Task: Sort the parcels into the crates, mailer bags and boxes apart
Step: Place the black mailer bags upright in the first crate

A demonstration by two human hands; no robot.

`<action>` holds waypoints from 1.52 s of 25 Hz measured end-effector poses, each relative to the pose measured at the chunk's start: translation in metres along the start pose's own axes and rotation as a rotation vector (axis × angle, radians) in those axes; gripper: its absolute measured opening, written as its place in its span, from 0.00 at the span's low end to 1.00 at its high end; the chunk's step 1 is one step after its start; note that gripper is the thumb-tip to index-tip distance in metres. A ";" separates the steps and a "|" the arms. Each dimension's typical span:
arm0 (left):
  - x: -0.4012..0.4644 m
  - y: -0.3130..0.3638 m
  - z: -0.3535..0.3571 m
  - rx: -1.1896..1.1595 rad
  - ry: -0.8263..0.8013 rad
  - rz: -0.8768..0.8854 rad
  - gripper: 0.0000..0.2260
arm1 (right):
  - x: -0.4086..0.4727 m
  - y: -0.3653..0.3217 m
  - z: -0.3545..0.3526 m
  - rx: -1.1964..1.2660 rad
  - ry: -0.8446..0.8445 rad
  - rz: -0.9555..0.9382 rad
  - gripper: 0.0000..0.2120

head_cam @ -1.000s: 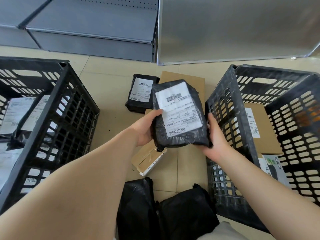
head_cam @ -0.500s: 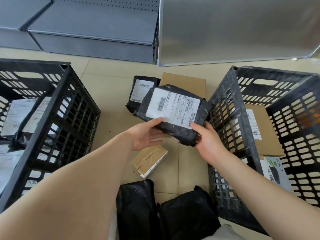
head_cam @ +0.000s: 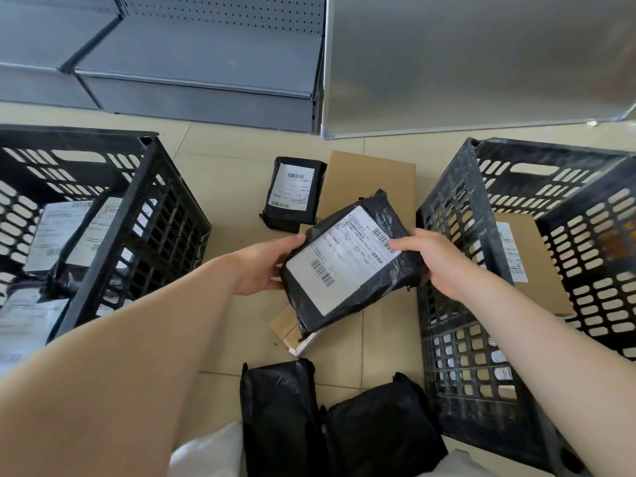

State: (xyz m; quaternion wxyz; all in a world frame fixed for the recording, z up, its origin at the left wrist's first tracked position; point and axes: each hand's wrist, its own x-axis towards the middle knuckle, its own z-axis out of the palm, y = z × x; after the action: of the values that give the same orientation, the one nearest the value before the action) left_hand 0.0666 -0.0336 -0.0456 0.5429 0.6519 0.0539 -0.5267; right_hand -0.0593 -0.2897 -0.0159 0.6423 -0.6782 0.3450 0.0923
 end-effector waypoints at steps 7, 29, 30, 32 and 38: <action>-0.015 0.004 -0.009 0.155 -0.040 0.030 0.18 | 0.008 -0.023 0.021 -0.096 0.005 -0.025 0.15; -0.138 0.028 -0.186 -0.405 0.613 0.464 0.15 | -0.006 -0.062 0.246 -0.160 -0.178 -0.140 0.13; -0.142 0.025 -0.196 -0.441 0.643 0.472 0.15 | -0.012 -0.062 0.265 -0.171 -0.231 -0.156 0.16; -0.148 0.016 -0.216 -0.489 0.686 0.482 0.13 | -0.027 -0.067 0.299 -0.173 -0.353 -0.174 0.23; -0.157 -0.022 -0.273 -0.504 0.925 0.408 0.09 | -0.052 -0.071 0.349 -0.399 -0.512 -0.255 0.39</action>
State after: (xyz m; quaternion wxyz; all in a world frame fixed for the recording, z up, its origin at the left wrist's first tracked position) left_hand 0.1551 0.2631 0.0177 0.6925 0.6623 0.2830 -0.0415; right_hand 0.0548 0.0504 0.0159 0.5692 -0.7828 0.0603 0.2441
